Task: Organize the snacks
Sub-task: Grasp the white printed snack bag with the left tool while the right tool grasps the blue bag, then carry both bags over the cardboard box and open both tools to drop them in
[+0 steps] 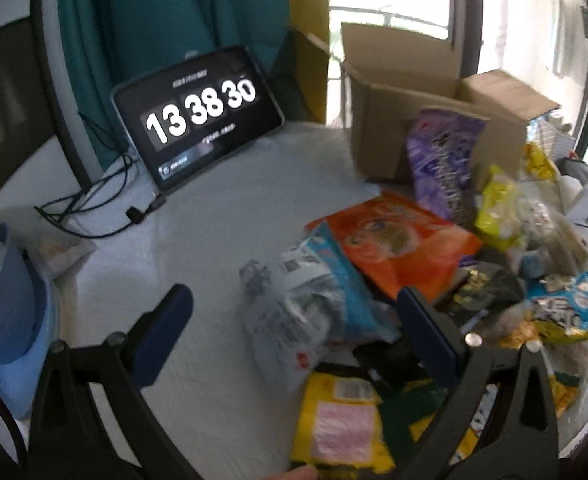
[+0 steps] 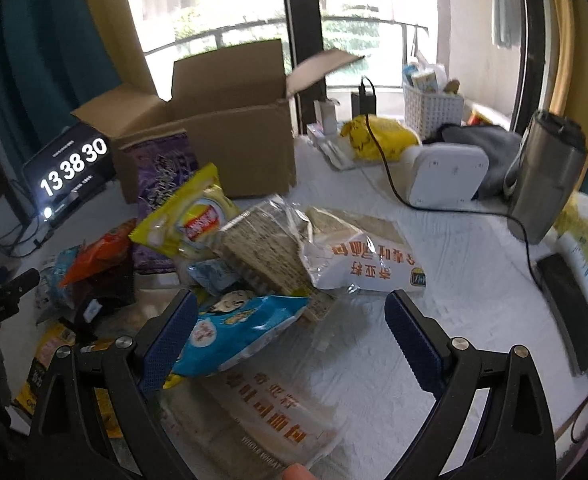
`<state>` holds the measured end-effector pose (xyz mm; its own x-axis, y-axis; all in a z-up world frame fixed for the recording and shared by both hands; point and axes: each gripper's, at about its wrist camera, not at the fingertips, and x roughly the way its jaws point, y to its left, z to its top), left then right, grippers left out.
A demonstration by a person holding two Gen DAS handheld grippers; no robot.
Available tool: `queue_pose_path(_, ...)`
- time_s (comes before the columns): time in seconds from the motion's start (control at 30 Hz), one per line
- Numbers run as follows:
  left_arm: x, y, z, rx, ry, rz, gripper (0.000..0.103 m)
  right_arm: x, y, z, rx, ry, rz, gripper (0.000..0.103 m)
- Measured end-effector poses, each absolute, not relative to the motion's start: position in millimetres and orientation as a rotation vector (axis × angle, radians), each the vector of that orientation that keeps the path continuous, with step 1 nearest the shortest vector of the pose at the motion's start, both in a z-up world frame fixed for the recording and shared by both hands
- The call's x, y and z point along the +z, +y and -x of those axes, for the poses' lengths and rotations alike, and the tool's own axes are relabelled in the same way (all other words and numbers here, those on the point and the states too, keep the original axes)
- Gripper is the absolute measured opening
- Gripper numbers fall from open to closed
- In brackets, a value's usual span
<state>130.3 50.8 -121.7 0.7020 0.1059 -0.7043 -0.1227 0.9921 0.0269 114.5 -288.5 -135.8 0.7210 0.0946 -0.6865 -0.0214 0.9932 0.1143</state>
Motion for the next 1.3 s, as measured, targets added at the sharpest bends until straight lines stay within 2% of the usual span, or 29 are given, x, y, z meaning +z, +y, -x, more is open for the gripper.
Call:
queue_pose_path(0.53, -179, 76, -191, 0.099, 0.987, 0.102, 0.102, -185, -280, -148, 0.249, 1.011, -0.299, 0.09)
queue_pose_path(0.63, -186, 80, -195, 0.062, 1.006, 0.146, 0.101, -182, -271, -147, 0.246, 0.996, -0.269, 0.078)
queue_pose_path(0.67, -187, 81, -195, 0.053, 1.006, 0.152, 0.099, -180, -270, -145, 0.233, 0.983, -0.252, 0.063)
queue_pose_path(0.7, -187, 81, -195, 0.038, 1.003, 0.162, 0.089, -178, -271, -143, 0.222, 0.973, -0.241, 0.051)
queue_pose_path(0.73, -186, 81, -195, 0.022, 1.0, 0.17, 0.08, -176, -272, -142, 0.222, 0.964, -0.238, 0.045)
queue_pose_path(0.77, -185, 80, -194, 0.016, 0.995, 0.167, 0.078, -174, -272, -140, 0.229, 0.959, -0.236, 0.04)
queue_pose_path(0.9, -180, 75, -185, -0.006, 0.971, 0.148, 0.07, -162, -263, -126, 0.232, 0.902, -0.155, 0.03)
queue_pose_path(1.1, -153, 82, -158, -0.014, 0.877, 0.157, 0.068, -136, -249, -108, 0.265, 0.802, -0.081, 0.025)
queue_pose_path(1.3, -112, 88, -137, -0.025, 0.755, 0.159, 0.068, -103, -239, -100, 0.299, 0.696, -0.031, 0.024)
